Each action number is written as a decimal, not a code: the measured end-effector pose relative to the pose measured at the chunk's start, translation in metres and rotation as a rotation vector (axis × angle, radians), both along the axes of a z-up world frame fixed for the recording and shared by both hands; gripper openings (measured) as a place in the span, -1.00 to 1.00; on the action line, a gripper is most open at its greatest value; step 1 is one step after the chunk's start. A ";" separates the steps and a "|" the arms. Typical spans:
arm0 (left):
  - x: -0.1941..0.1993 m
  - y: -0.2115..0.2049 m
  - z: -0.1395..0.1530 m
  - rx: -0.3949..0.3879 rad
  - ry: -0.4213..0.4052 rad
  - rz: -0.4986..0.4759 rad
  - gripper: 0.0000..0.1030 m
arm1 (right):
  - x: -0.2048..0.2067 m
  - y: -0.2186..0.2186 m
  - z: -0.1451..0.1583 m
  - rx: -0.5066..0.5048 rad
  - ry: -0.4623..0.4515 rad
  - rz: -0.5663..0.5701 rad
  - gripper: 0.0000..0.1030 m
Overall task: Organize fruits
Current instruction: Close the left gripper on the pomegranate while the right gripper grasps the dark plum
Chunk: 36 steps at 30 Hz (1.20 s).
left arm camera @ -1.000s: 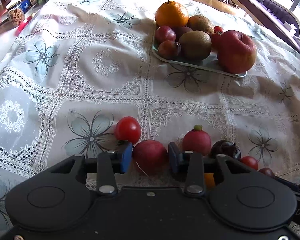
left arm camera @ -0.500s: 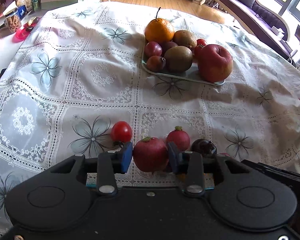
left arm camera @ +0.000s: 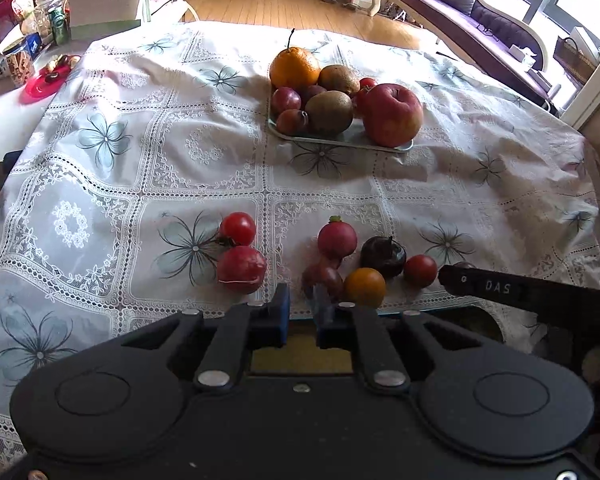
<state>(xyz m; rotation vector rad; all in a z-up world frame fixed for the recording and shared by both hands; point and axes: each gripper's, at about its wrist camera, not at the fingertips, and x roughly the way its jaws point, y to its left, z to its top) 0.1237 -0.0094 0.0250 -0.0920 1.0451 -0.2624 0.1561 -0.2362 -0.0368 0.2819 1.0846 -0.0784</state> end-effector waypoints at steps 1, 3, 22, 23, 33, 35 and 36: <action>0.001 0.001 0.000 0.005 -0.012 0.001 -0.53 | -0.001 -0.001 0.005 0.002 -0.014 -0.006 -0.30; 0.007 0.004 -0.001 0.027 -0.027 0.017 -0.39 | -0.002 -0.003 0.013 0.015 -0.032 -0.013 -0.30; 0.060 0.003 -0.061 0.038 0.083 0.108 -0.20 | -0.020 0.003 0.022 0.060 -0.039 0.023 -0.29; 0.060 0.001 -0.062 0.052 0.076 0.109 -0.13 | -0.020 0.003 0.021 0.061 -0.036 0.023 -0.29; 0.066 -0.014 -0.083 0.081 0.112 0.108 0.03 | -0.020 0.003 0.020 0.066 -0.039 0.021 -0.29; 0.068 -0.013 -0.088 0.073 0.124 0.127 0.02 | -0.020 0.003 0.020 0.066 -0.039 0.020 -0.29; 0.069 -0.012 -0.088 0.064 0.127 0.139 0.02 | -0.021 0.003 0.020 0.065 -0.039 0.021 -0.29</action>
